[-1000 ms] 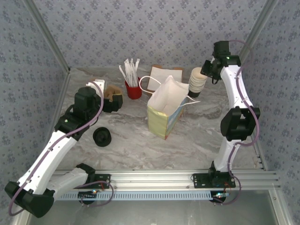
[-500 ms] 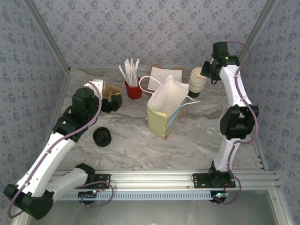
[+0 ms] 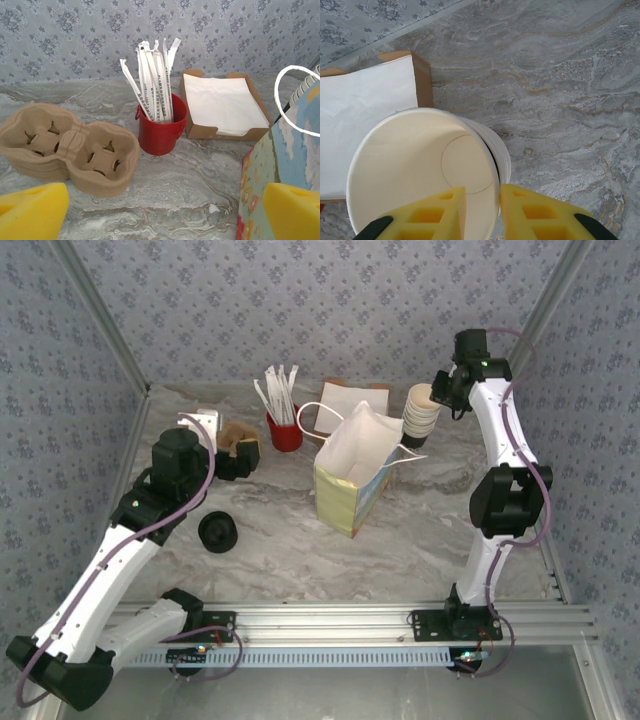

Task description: Pack the takeout coffee

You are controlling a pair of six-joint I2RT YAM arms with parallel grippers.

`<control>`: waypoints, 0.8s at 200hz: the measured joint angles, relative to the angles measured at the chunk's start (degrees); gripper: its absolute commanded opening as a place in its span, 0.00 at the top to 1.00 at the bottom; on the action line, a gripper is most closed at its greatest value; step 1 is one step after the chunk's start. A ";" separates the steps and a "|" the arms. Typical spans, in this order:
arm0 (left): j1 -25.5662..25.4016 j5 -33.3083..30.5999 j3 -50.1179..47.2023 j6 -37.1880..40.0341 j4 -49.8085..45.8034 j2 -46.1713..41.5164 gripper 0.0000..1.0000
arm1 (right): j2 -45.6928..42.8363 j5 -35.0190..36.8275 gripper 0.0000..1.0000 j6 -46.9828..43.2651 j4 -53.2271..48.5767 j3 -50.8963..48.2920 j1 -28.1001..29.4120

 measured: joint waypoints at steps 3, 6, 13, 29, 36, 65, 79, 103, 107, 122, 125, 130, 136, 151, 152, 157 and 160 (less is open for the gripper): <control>0.00 0.00 -0.07 0.00 0.02 0.00 0.01 | 0.02 0.00 0.73 0.00 0.00 0.00 0.00; 0.00 0.00 -0.11 0.00 0.04 0.00 0.01 | 0.04 0.00 0.73 0.00 0.00 0.00 0.00; 0.00 0.00 -0.24 0.00 0.07 0.00 0.01 | 0.04 0.00 0.73 0.00 0.00 0.00 -0.09; 0.00 0.00 -0.39 0.00 0.11 0.00 0.01 | 0.15 0.00 0.75 0.00 0.00 0.00 -0.11; 0.00 -0.02 -0.39 0.00 0.13 0.00 0.01 | 0.17 0.00 0.75 0.00 0.00 0.00 -0.11; 0.00 0.00 -0.39 0.00 0.22 0.00 0.01 | 0.37 0.00 0.81 -0.04 0.00 0.00 -0.11; 0.00 0.00 -0.39 0.00 0.22 0.00 0.01 | 0.44 -0.02 0.83 -0.02 0.00 0.00 -0.11; 0.00 0.00 -0.39 0.00 0.22 0.00 0.01 | 0.48 -0.02 0.88 0.00 0.00 0.00 -0.11; 0.00 0.00 -0.39 0.00 0.22 0.00 0.01 | 0.48 -0.02 0.90 0.02 0.00 0.00 -0.11; 0.00 0.00 -0.39 0.00 0.22 0.00 0.01 | 0.48 -0.04 0.92 0.00 0.00 0.07 -0.11; 0.00 0.00 -0.39 0.00 0.22 0.00 0.01 | 0.48 -0.04 0.92 -0.02 0.00 0.07 -0.11; 0.00 0.00 -0.39 0.00 0.22 0.00 0.01 | 0.48 -0.07 0.93 0.00 -0.02 0.11 -0.11; 0.00 0.00 -0.39 0.00 0.22 0.00 0.01 | 0.48 -0.11 0.93 0.00 0.00 0.15 -0.11; 0.00 0.00 -0.39 0.00 0.22 0.00 0.01 | 0.48 -0.39 0.95 0.00 -0.20 0.37 -0.11; 0.00 0.00 -0.39 0.00 0.22 0.00 0.01 | 0.48 -0.44 0.95 0.00 -0.20 0.37 -0.09; 0.00 0.00 -0.39 0.00 0.22 0.00 0.01 | 0.48 -0.50 0.96 0.00 -0.35 0.52 -0.09; 0.00 0.00 -0.39 0.00 0.22 0.00 0.01 | 0.48 -0.52 0.96 0.00 -0.44 0.66 -0.09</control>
